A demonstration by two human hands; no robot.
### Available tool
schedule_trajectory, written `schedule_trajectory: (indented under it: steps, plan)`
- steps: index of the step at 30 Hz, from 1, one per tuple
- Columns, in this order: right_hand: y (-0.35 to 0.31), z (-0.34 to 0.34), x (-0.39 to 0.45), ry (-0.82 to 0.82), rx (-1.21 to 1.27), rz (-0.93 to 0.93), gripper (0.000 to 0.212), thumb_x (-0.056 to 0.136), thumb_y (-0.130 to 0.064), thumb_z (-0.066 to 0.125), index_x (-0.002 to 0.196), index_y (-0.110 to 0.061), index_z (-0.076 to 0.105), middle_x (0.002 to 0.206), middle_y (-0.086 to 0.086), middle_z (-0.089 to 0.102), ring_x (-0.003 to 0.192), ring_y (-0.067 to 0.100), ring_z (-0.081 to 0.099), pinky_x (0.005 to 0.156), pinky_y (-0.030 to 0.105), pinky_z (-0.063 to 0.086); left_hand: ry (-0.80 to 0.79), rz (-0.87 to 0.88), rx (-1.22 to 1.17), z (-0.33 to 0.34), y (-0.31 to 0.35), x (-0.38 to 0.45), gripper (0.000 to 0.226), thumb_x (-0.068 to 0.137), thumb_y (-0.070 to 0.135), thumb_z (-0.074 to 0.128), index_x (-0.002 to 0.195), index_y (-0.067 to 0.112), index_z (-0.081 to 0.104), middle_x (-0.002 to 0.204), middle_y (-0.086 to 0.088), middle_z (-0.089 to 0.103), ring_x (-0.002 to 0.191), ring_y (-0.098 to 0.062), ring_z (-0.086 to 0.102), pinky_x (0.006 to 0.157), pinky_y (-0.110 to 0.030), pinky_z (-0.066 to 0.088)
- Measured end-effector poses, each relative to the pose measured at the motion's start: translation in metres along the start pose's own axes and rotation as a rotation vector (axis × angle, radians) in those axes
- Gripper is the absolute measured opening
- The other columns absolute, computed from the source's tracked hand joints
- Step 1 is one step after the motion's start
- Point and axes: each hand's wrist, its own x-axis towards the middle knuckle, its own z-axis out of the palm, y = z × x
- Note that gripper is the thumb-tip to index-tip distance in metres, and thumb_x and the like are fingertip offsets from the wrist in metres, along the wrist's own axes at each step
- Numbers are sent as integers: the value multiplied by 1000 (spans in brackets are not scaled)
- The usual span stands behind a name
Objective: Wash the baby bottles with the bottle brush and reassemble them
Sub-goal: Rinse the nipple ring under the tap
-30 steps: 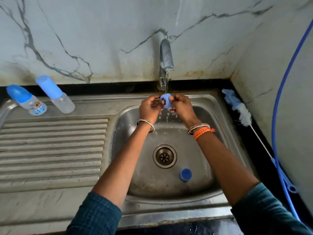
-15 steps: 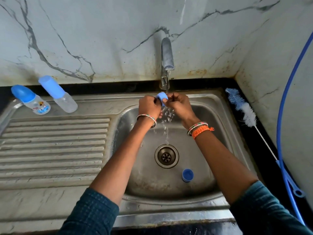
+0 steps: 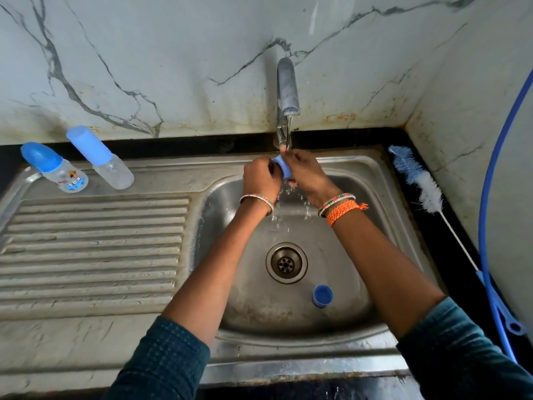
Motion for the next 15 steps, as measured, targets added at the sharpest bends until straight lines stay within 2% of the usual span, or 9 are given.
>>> schedule_trajectory:
  steps: [1, 3, 5, 6, 8, 11, 13, 15]
  plan:
    - [4, -1, -2, -20, -2, -68, 26, 101, -26, 45, 96, -6, 62, 82, 4, 58, 72, 10, 52, 60, 19, 41, -87, -129, -98, -3, 2, 4, 26, 85, 6, 52, 61, -2, 57, 53, -18, 57, 46, -26, 53, 43, -29, 32]
    - [10, -4, -8, -29, 38, -195, 17, 98, -11, 51, 103, 1, 62, 85, 3, 61, 74, 5, 56, 66, 16, 44, -312, -405, -387, -11, 6, 12, 29, 90, 7, 49, 61, 7, 50, 38, 0, 44, 30, -11, 40, 33, -17, 27]
    - [12, -7, -13, 27, 50, -258, 11, 91, -5, 61, 97, 1, 67, 80, -1, 64, 69, -3, 59, 68, 13, 47, -541, -535, -585, -21, 5, 15, 25, 95, 8, 45, 70, 11, 49, 42, 5, 41, 32, -5, 40, 32, -13, 28]
    - [12, -8, -14, 76, 62, -254, 9, 87, -5, 65, 94, 0, 69, 79, -3, 66, 67, -5, 61, 69, 13, 48, -604, -567, -672, -26, 4, 15, 22, 96, 8, 44, 77, 9, 52, 49, 2, 48, 38, -6, 49, 35, -14, 36]
    - [12, -9, -13, 189, 104, -212, 10, 83, -9, 72, 91, -4, 73, 78, -3, 69, 70, -2, 65, 71, 14, 51, -639, -605, -935, -32, -6, 17, 17, 98, 7, 41, 94, 3, 57, 70, -8, 64, 60, -14, 66, 53, -21, 54]
    - [17, -8, -10, 245, 67, -179, 9, 80, -17, 76, 88, -13, 76, 79, -2, 73, 79, 11, 70, 78, 24, 55, -627, -587, -1249, -33, -20, 15, 25, 99, 15, 39, 112, 6, 59, 96, -13, 69, 81, -21, 69, 75, -32, 59]
    - [19, -5, -11, 242, 1, -221, 10, 80, -16, 76, 88, -13, 77, 82, 1, 74, 84, 16, 70, 81, 30, 54, -642, -491, -1224, -29, -21, 12, 25, 101, 17, 38, 112, 12, 60, 97, -8, 69, 84, -16, 67, 81, -29, 55]
    - [20, -1, -12, 225, -5, -276, 15, 82, -9, 73, 95, -3, 75, 89, 9, 74, 86, 18, 69, 84, 31, 53, -627, -403, -1128, -24, -20, 12, 22, 99, 10, 41, 111, 11, 59, 90, -2, 71, 82, -12, 68, 79, -25, 55]
